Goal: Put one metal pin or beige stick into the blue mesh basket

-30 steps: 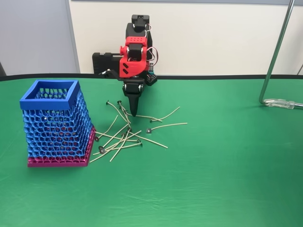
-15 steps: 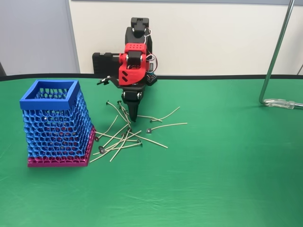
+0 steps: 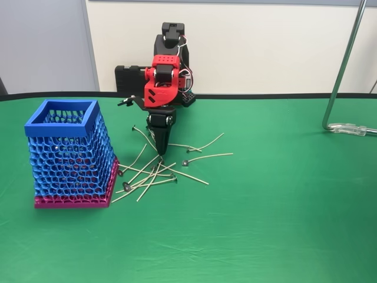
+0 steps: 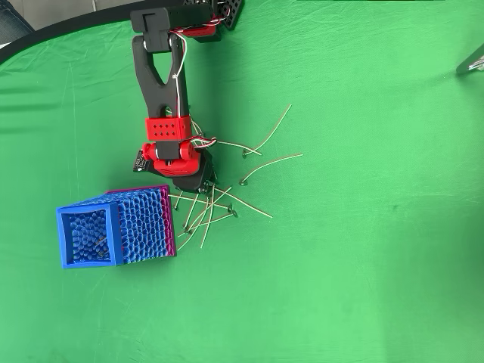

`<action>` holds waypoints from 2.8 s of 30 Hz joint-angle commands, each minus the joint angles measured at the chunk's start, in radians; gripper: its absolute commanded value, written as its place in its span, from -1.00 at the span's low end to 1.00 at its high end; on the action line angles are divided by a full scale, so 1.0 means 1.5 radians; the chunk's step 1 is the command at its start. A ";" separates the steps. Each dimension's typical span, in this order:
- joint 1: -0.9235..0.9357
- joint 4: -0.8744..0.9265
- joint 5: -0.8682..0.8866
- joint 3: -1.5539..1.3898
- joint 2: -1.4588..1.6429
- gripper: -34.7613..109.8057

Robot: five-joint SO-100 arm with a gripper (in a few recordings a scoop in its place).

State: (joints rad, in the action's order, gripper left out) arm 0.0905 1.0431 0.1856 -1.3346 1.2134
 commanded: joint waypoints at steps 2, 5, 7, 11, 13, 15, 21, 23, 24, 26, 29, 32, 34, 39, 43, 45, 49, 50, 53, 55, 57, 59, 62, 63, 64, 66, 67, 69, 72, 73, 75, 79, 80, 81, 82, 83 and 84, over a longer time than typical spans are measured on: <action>0.004 -0.024 0.006 0.003 0.005 -0.32; 0.002 -0.024 0.008 0.003 -0.004 -0.33; 0.001 -0.024 0.008 0.004 -0.011 -0.34; -0.002 -0.021 0.008 0.004 -0.018 -0.34; -0.002 -0.016 0.009 0.008 -0.019 -0.34; -0.004 -0.010 0.011 0.013 -0.021 -0.34; -0.004 -0.010 0.011 0.014 -0.028 -0.37; -0.004 -0.010 0.011 0.015 -0.031 -0.37; -0.004 -0.010 0.011 0.016 -0.032 -0.37; -0.004 -0.010 0.011 0.016 -0.033 -0.37; -0.003 -0.010 0.011 0.016 -0.033 -0.37; -0.001 -0.010 0.010 0.018 -0.036 -0.36; -0.001 -0.010 0.009 0.019 -0.038 -0.37; 0.002 -0.010 0.009 0.024 -0.045 -0.36; 0.004 -0.011 0.009 0.029 -0.053 -0.36; 0.005 -0.011 0.009 0.030 -0.053 -0.37; 0.008 -0.011 0.008 0.035 -0.054 -0.37; 0.008 -0.011 0.008 0.036 -0.055 -0.37; 0.010 -0.011 0.008 0.038 -0.056 -0.38; 0.010 -0.011 0.009 0.039 -0.057 -0.38; 0.010 -0.011 0.009 0.041 -0.058 -0.41; 0.011 -0.011 0.008 0.042 -0.060 -0.43; 0.011 -0.011 0.009 0.044 -0.061 -0.48; 0.011 -0.011 0.009 0.044 -0.061 -0.50; 0.011 -0.011 0.013 0.045 -0.062 -0.51; 0.011 -0.011 0.014 0.045 -0.062 -0.51; 0.011 -0.011 0.015 0.045 -0.062 -0.51; 0.012 -0.011 0.017 0.046 -0.062 -0.51; 0.013 -0.011 0.017 0.045 -0.059 -0.51; 0.012 -0.011 0.017 0.043 -0.053 -0.51; 0.011 -0.011 0.017 0.036 -0.038 -0.51; 0.006 -0.011 0.012 0.005 0.010 -0.51; 0.004 -0.009 0.009 -0.003 0.021 -0.51; 0.003 -0.006 0.009 -0.009 0.031 -0.51; 0.001 -0.004 0.007 -0.015 0.042 -0.51; -0.002 0.000 0.005 -0.022 0.052 -0.51; -0.004 0.004 0.003 -0.029 0.062 -0.51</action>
State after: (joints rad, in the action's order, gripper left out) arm 0.0966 1.0370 0.2010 -1.3668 1.2134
